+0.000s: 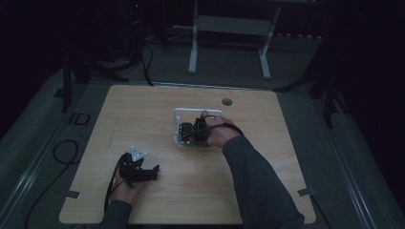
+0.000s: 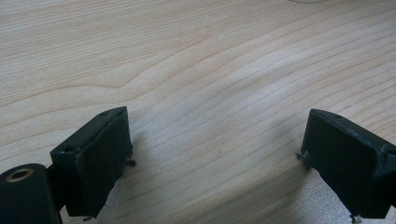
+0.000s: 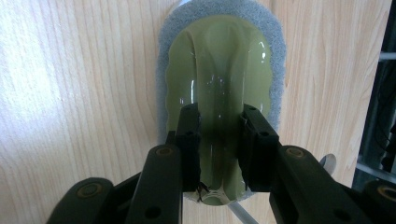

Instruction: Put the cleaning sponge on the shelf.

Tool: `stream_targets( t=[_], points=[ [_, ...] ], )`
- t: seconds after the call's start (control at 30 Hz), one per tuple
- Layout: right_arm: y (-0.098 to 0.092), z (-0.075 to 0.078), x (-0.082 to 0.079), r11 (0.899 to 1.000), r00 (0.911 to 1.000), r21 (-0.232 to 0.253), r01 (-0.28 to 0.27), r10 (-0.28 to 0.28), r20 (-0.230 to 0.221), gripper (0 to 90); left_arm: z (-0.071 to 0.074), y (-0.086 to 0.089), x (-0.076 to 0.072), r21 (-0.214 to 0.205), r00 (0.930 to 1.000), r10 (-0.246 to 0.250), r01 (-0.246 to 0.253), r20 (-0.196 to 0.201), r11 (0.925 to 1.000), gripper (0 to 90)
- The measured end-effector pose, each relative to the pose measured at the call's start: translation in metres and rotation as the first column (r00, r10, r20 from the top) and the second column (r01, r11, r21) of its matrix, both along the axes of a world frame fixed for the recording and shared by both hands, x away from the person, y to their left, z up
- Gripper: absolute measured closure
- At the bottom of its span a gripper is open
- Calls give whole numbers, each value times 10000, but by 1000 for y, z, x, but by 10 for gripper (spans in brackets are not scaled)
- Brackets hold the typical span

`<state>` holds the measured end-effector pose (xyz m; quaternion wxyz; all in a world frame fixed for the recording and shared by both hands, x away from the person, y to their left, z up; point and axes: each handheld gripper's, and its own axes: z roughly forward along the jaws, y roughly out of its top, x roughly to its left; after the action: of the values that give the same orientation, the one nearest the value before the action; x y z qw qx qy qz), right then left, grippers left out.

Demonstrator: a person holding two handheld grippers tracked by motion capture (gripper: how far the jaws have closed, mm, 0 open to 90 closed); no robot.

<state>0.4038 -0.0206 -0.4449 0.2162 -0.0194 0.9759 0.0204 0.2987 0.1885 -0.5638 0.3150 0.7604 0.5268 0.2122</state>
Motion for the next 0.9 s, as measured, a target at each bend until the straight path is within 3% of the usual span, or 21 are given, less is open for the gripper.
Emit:
stream_targets(
  t=[0.9],
  points=[
    [7,-18,9,9996,10000,-272,69,-70,-26,716,0,0,0,0,10000,2,-2,3,10000,85]
  ],
)
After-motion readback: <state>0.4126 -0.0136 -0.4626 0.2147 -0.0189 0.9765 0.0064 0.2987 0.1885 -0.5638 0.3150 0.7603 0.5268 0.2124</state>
